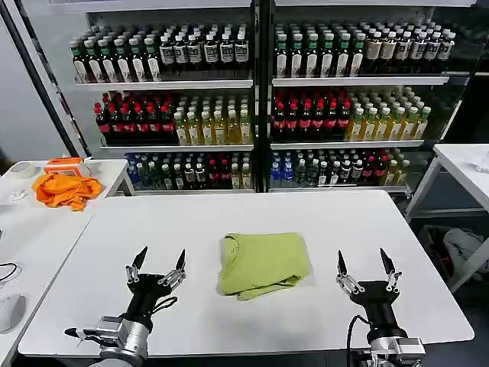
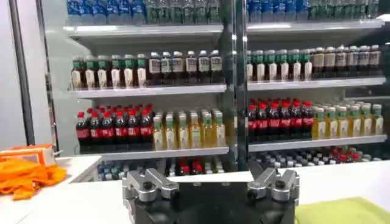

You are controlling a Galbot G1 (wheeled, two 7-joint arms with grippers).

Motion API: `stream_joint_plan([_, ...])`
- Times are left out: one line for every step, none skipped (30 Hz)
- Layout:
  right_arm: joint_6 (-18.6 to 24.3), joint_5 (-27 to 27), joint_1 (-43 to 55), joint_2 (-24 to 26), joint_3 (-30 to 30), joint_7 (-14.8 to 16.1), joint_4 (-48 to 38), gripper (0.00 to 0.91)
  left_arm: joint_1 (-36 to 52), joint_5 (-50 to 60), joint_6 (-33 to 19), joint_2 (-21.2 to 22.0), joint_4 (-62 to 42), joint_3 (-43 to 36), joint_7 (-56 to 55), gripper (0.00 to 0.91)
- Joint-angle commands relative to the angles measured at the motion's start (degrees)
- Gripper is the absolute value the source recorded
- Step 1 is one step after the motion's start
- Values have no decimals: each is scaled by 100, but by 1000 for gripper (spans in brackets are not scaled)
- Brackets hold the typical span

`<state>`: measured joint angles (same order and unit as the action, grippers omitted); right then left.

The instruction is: Fold and organize the clothes.

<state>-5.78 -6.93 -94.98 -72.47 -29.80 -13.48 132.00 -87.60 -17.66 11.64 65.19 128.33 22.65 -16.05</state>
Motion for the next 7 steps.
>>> stream_joint_plan([29,87,-107,-17,-19,12,123,907,-120,6,5,-36,95,84,57,907])
stream_joint_plan([29,98,-110,-18,-13,8,123,907,-126,5,4,-40,97,88,61,907])
stream_joint_plan([28,125,-108,-15,-1,-2,119,907,-150,2,1,-43,97,93,71,907])
stream_joint_plan([11,126,-107,-14,4,-1,115,907,-166,5,1,-44,96,93,80,907])
stream_joint_plan([-26,115,-108,-18,2,28,120,907,-170,5,0,-45,96,93,87,907])
stream_joint_plan([-164,76,-110,-13,9,77,141,907,-180,7,2,-40,98,91,95,907])
stream_joint_plan([-250,11,-113,-6,24,114,152,907,-182,9,4,-31,102,92,99,907])
